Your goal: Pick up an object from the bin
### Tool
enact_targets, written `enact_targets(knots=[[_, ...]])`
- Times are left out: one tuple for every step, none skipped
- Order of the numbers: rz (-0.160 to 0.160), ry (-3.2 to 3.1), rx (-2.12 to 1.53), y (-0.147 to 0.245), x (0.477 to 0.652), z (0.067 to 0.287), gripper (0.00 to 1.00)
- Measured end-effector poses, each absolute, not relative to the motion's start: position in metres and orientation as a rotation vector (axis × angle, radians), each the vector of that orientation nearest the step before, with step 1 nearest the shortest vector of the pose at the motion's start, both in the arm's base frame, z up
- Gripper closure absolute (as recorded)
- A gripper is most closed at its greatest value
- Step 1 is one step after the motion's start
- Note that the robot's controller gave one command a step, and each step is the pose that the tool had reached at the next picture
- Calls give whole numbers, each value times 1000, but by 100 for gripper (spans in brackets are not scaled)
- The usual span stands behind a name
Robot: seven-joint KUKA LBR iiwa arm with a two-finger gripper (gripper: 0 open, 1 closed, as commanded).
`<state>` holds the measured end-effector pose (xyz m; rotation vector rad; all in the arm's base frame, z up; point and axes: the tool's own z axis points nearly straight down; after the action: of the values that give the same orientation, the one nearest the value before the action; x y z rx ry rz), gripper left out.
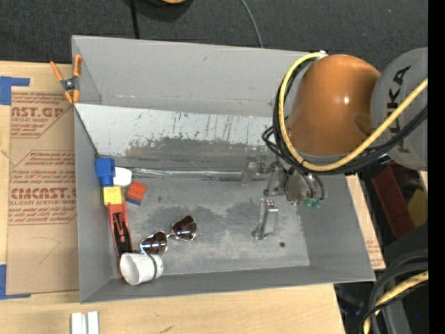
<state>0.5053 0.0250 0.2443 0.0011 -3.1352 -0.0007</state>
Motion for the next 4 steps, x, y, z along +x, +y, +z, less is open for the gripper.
enact_targets(knots=[[-1,-3143,0,25,506,249,0],[0,-3145,57,57,555,229,0],[-5,-3147,29,74,572,208,0],[0,-3145,143,106,554,163,0]])
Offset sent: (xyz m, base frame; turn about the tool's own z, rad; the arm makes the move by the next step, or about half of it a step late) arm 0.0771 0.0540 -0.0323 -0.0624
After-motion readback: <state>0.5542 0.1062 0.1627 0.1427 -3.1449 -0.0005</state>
